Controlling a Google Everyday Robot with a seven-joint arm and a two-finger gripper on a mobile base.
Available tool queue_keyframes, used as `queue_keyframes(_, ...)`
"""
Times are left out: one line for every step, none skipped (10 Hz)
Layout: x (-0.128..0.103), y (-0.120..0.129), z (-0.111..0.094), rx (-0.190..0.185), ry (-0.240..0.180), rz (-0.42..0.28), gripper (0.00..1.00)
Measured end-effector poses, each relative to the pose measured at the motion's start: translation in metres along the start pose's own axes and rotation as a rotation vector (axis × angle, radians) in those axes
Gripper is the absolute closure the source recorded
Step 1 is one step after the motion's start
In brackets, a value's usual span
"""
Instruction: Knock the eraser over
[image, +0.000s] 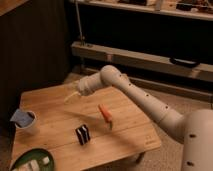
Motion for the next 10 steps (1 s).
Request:
queue_keyframes(0.001, -0.005, -0.02, -0.003, 0.011, 0.0, 0.59)
queue_keyframes(-0.001, -0.011, -0.031, 0.0, 0.018, 0.004, 0.67)
queue_keyframes(-0.005, -0.024, -0.037, 0.011, 0.021, 0.008, 0.8)
queue_keyframes(-0.012, -0.038, -0.036, 0.018, 0.022, 0.014, 0.89)
queue_keyframes(-0.024, -0.058, -0.036, 0.02, 0.008, 0.024, 0.97)
queue_keyframes(-0.037, -0.083, -0.034, 0.017, -0.035, 0.033, 1.0)
queue_keyframes(-0.05, -0.102, -0.032, 0.018, -0.079, 0.046, 1.0)
queue_keyframes(-0.067, -0.117, -0.034, 0.004, -0.11, 0.064, 1.0)
queue_keyframes(-0.081, -0.129, -0.042, -0.02, -0.125, 0.082, 1.0)
queue_keyframes(-0.091, -0.135, -0.055, -0.048, -0.13, 0.096, 1.0)
